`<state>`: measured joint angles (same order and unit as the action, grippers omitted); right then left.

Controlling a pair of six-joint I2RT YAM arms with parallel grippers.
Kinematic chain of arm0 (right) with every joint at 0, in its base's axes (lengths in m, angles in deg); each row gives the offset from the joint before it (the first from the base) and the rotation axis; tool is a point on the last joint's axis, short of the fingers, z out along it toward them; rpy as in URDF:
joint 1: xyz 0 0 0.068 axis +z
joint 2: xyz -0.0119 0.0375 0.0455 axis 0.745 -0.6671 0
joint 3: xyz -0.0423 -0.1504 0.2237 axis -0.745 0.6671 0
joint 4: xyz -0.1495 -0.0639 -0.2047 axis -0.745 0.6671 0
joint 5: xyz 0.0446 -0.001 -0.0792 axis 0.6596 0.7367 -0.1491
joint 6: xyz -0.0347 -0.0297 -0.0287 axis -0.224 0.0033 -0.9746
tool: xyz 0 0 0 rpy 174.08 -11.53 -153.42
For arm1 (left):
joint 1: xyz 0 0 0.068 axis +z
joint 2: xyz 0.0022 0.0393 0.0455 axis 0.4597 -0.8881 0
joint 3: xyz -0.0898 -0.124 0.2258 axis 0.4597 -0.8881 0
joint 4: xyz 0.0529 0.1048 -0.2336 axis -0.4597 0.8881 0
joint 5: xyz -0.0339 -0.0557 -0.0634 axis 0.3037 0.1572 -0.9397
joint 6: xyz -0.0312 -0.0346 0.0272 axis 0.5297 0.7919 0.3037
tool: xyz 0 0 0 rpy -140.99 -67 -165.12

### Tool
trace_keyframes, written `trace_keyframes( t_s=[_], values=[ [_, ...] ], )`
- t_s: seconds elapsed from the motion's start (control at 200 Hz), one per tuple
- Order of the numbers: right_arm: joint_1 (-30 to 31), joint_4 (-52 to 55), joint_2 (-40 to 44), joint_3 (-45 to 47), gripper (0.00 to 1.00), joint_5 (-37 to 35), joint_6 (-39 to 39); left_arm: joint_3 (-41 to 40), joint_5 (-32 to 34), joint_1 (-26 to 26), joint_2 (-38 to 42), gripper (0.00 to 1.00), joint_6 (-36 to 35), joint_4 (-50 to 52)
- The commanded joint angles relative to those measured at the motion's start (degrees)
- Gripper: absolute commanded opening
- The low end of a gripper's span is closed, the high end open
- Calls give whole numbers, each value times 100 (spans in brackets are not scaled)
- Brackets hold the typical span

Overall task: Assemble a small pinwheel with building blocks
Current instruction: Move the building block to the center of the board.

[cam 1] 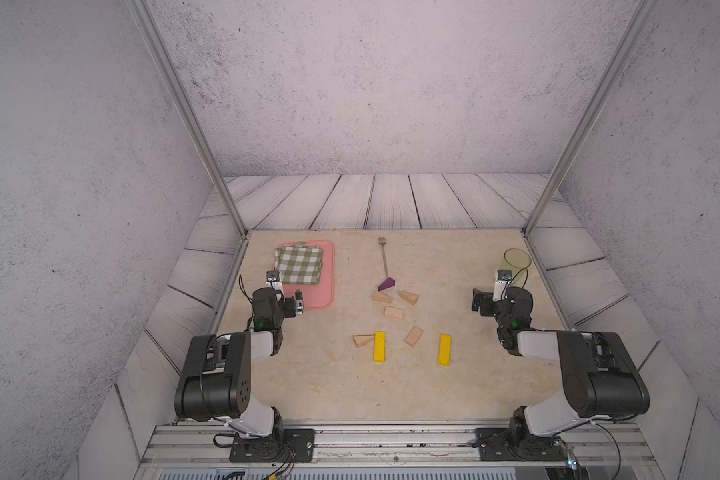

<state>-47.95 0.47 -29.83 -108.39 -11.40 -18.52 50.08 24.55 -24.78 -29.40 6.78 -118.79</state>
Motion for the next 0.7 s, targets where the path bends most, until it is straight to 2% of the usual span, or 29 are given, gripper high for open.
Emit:
trace_keyframes(
  t_s=[0.0,0.696],
  values=[
    [-5,15,-60,-31,99,-60,-11,58,2,-35,31,98,-35,-41],
    [-7,30,-63,-44,99,-61,-11,-4,2,-35,66,98,-35,-114]
  ],
)
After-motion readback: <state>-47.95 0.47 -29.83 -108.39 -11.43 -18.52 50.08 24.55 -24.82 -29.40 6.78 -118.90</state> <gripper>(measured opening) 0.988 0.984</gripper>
